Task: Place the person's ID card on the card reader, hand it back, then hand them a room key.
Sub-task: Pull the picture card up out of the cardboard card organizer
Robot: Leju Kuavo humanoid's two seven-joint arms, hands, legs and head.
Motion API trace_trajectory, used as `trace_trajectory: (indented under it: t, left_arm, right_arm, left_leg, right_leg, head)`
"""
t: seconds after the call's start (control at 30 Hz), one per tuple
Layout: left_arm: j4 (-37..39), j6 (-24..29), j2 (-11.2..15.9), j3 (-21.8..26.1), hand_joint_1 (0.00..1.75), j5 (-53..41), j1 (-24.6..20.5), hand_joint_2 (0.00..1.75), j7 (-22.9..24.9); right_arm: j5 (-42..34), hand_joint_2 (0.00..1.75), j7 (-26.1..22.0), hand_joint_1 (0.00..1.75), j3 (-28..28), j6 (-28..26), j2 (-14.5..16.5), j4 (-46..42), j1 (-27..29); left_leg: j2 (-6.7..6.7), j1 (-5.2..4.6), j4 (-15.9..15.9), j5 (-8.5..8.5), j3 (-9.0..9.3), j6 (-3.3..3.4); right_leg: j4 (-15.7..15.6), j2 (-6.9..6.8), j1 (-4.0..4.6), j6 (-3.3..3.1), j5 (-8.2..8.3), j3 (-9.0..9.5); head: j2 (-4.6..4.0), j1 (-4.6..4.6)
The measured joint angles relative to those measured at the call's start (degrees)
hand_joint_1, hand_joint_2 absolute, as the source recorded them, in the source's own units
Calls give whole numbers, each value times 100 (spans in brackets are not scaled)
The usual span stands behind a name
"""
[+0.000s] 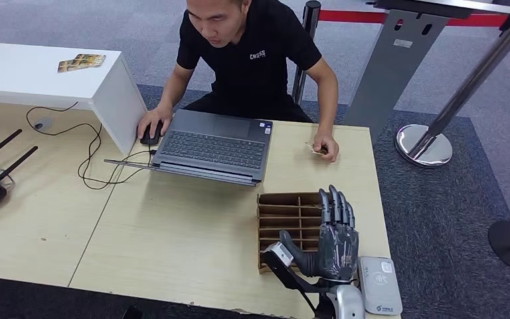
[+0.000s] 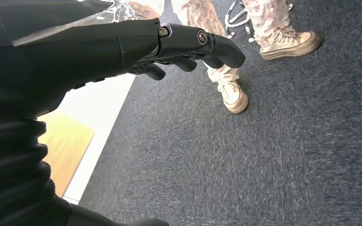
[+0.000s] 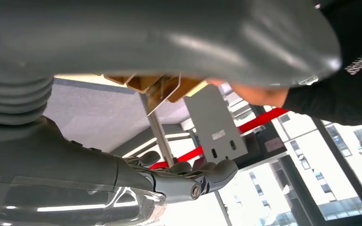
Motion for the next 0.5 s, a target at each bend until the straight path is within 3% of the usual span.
trace_trajectory:
  t: [0.23,0.5]
  left_arm:
    - [-16,0,23,-110,0,48,1,175,2]
    - [-33,0,41,-221,0,88,2,175,10]
  right_arm:
    - [155,175,303,0,-40,0,-5,90,-78]
    - [373,175,963,0,-24,0,-110,172,-154]
  left_leg:
    - [0,0,0,0,1,0]
    - [0,0,0,0,0,0]
  right_leg:
    - [0,0,0,0,0,0]
    - [0,0,0,0,0,0]
  head:
    - [0,0]
    - [0,-1]
